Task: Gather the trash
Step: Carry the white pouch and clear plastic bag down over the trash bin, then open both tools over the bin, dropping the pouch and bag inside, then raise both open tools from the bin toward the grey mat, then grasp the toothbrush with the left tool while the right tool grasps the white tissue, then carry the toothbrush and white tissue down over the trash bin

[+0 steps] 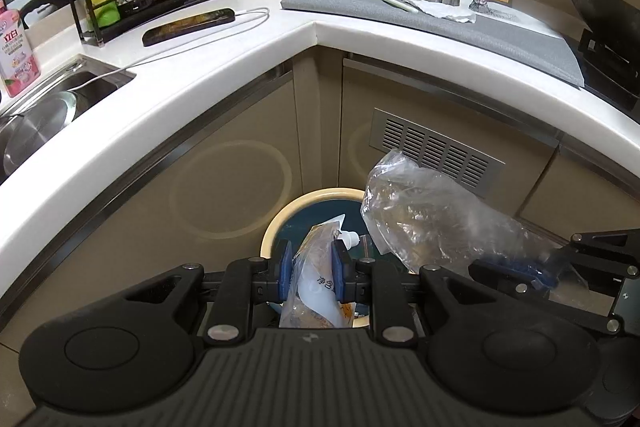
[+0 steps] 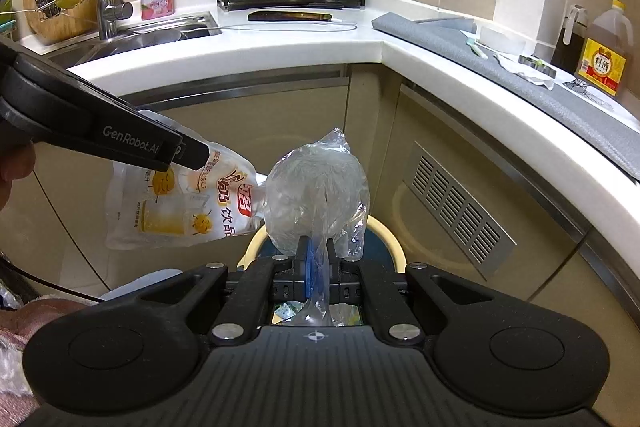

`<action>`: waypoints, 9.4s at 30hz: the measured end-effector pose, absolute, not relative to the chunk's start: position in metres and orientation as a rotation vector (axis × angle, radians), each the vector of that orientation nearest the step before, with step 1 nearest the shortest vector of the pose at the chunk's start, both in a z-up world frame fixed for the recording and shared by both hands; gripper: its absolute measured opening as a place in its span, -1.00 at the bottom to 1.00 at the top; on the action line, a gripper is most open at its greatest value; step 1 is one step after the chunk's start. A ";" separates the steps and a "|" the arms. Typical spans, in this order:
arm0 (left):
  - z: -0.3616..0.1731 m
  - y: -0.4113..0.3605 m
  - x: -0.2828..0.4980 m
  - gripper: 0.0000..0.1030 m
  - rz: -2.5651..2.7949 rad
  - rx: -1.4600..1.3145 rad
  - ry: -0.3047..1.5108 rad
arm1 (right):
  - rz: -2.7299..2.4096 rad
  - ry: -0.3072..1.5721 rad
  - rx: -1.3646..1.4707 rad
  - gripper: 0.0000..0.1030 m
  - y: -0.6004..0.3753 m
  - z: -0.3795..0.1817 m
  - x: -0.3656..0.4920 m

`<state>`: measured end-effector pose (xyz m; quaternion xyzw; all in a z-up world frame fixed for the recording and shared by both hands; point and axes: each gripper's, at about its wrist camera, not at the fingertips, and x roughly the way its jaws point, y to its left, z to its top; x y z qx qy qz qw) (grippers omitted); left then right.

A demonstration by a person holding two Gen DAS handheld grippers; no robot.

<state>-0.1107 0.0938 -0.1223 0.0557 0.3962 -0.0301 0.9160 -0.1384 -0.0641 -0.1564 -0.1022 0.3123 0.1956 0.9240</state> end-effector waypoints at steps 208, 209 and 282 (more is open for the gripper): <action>-0.057 -0.044 0.296 1.00 -0.093 0.144 0.817 | 0.050 0.527 0.025 0.99 -0.233 -0.077 0.196; -0.062 -0.047 0.311 1.00 -0.095 0.138 0.834 | 0.044 0.541 0.021 0.99 -0.235 -0.080 0.208; -0.024 0.023 0.078 -0.75 -0.215 0.107 0.718 | 0.284 0.307 0.116 -0.84 -0.196 -0.030 0.018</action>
